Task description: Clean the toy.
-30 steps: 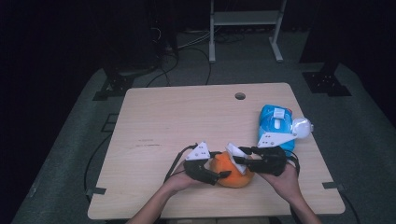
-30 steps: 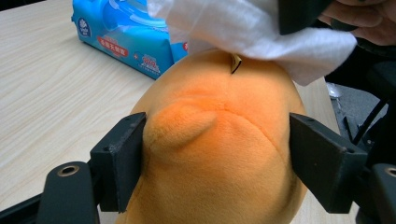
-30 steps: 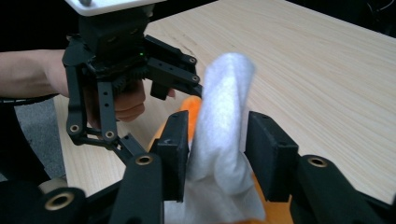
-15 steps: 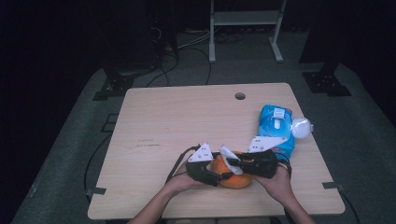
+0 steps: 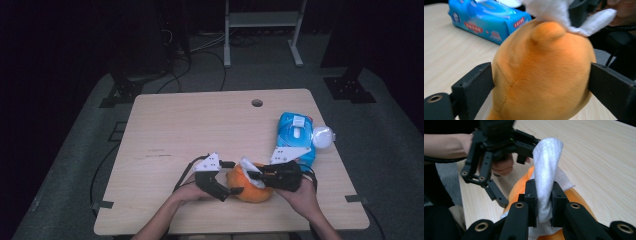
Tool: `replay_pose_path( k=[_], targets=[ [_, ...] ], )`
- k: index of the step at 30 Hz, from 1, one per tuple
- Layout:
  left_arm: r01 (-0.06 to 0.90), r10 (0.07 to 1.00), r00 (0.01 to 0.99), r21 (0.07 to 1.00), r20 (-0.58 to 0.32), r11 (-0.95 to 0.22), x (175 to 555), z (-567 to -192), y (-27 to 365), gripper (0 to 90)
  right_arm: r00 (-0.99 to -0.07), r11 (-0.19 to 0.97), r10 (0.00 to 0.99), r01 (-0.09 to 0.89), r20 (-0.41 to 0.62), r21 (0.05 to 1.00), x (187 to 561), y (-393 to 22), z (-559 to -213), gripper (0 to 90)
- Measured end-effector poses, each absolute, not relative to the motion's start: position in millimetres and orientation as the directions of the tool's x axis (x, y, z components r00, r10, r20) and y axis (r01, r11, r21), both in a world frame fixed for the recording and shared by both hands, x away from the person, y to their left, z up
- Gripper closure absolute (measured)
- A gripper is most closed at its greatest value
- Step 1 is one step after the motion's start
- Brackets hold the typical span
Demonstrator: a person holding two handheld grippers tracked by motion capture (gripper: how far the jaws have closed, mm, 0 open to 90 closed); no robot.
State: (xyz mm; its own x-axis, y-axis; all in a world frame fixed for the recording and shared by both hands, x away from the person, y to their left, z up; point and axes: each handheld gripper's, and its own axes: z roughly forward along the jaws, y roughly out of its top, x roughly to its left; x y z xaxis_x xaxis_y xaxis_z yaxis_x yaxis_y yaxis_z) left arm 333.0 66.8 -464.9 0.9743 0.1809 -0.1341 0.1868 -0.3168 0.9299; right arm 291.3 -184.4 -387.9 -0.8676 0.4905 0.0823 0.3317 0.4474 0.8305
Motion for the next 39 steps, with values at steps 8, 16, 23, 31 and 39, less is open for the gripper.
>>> replay_pose_path(
  k=[8, 16, 23, 31, 39],
  targets=[
    [0.198, 0.196, 0.971, 0.914, -0.134, -0.353, 326.5, -451.9, 65.6, 31.7, -0.865, 0.418, 0.492, 0.332, 0.096, 0.846, 291.9, -184.0, -386.0, 78.4],
    [0.084, 0.266, 0.964, 0.942, 0.006, -0.325, 314.1, -399.4, 78.6, 37.4, -0.851, 0.234, 0.495, 0.324, 0.174, 0.917, 291.9, -198.9, -369.3, 78.7],
    [0.135, 0.307, 0.952, 0.891, 0.005, -0.434, 317.3, -416.2, 74.2, 35.4, -0.825, 0.281, 0.518, 0.412, 0.224, 0.867, 305.8, -191.9, -395.0, 78.8],
    [0.117, 0.329, 0.944, 0.902, 0.029, -0.415, 310.3, -416.4, 56.3, 32.0, -0.863, 0.269, 0.48, 0.319, 0.161, 0.909, 290.7, -188.0, -370.1, 79.3],
    [0.162, 0.368, 0.929, 0.944, -0.046, -0.289, 323.0, -411.6, 74.1, 14.8, -0.842, 0.346, 0.522, 0.353, 0.134, 0.869, 294.8, -187.4, -382.4, 79.4]
  ],
)
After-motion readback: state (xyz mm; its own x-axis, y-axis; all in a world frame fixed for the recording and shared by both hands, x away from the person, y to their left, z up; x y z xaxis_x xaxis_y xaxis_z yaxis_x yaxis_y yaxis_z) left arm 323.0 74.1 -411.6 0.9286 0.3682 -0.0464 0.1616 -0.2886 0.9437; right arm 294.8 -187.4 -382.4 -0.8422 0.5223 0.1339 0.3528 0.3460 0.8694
